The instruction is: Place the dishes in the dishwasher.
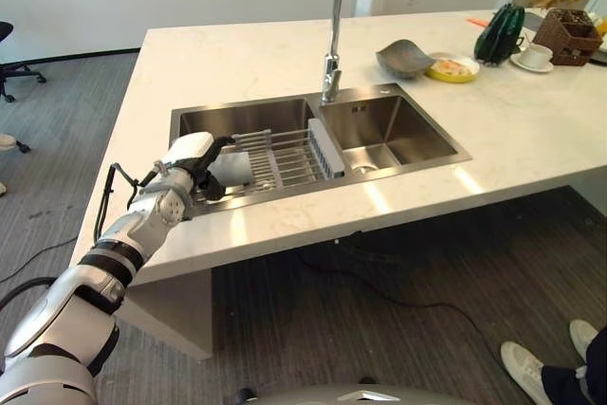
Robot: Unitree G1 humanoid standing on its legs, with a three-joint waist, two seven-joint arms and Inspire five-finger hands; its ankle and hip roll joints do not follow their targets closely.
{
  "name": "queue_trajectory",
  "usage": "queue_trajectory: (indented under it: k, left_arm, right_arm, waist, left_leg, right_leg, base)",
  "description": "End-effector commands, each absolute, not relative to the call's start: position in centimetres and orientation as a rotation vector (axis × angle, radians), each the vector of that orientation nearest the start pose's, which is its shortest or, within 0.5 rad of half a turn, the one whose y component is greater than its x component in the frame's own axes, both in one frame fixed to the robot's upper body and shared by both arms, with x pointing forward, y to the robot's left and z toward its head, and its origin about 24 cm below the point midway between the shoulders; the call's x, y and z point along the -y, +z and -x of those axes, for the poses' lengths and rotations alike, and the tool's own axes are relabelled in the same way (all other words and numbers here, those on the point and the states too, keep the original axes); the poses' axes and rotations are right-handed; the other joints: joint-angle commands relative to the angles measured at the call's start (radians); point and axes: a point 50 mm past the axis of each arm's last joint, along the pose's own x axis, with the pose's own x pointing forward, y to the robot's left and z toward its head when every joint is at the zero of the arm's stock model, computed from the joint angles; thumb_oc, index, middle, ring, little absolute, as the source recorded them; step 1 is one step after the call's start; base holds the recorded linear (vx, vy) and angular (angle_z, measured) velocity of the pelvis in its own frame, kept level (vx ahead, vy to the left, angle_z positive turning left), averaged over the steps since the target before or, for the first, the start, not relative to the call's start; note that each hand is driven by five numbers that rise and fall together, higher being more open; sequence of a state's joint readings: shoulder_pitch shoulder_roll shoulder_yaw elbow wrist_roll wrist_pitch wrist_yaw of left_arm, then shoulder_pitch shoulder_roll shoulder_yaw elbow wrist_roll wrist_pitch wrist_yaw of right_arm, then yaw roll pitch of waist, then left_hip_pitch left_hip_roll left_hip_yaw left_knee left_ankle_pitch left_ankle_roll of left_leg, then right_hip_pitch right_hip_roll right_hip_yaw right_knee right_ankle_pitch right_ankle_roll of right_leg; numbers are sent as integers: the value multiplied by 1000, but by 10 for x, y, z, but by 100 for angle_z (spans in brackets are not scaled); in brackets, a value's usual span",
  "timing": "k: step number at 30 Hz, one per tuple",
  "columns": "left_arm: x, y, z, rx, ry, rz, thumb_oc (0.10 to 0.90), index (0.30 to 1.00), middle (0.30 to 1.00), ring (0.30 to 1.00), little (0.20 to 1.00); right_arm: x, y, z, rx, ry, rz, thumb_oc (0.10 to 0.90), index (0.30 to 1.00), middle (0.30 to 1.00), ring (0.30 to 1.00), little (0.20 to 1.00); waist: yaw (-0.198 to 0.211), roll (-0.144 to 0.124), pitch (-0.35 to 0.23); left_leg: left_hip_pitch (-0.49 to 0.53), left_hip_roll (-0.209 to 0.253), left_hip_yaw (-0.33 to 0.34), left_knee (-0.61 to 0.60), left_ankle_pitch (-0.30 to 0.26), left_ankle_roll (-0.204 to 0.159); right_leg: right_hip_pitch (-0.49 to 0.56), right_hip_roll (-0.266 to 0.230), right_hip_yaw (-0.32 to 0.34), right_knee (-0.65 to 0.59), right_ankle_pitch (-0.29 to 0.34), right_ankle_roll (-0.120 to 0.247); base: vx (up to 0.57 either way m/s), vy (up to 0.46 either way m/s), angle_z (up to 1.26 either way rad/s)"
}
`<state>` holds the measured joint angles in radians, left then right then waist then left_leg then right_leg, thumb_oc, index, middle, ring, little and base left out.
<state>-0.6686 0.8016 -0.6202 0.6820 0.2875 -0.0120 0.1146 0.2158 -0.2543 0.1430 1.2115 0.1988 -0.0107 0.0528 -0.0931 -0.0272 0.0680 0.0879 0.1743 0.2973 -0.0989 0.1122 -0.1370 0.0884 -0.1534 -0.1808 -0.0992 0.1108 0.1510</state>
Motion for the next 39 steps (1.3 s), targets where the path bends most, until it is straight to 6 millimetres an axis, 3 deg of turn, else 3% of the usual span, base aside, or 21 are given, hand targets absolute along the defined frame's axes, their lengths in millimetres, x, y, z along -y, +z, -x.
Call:
queue_trajectory:
  k: [1,8,20,38,39]
  left_arm:
    - [-258,192,-384,168,156,-1388,800,900,900,900,900]
    - [-263,189,-399,54,228,-1537,800,900,900,900,900]
    - [-274,170,-401,-109,247,-1526,800,900,900,900,900]
    - [-280,105,-384,-373,61,-1687,800,900,900,900,900]
    - [-280,105,-384,-373,61,-1687,703,754,754,754,754]
  right_arm:
    - [249,-165,-18,-1348,-165,103,800,900,900,900,900]
    - [253,-163,-24,-1329,-174,123,800,900,900,900,900]
    - [254,-164,-28,-1334,-170,140,800,900,900,900,900]
    - [258,-163,-33,-1349,-158,188,800,900,900,900,900]
    - [258,-163,-33,-1349,-158,188,800,900,900,900,900]
  waist:
    - [11,28,18]
    - [-8,24,22]
    - [-25,24,27]
    - [-46,18,26]
    - [-46,19,26]
  left_leg:
    - [41,-64,-9,12,-118,35]
    - [41,-63,1,12,-122,36]
    - [45,-65,17,12,-125,38]
    - [59,-58,39,12,-132,36]
    - [59,-58,39,12,-132,36]
  right_leg:
    - [-67,-36,-74,12,9,95]
    - [-77,-38,-69,12,11,98]
    - [-90,-37,-53,12,16,99]
    - [-93,-30,-34,12,16,97]
    - [-93,-30,-34,12,16,97]
  base:
    - [0,0,0]
    - [9,0,-6]
    - [3,3,-2]
    - [3,5,-4]
    - [0,0,0]
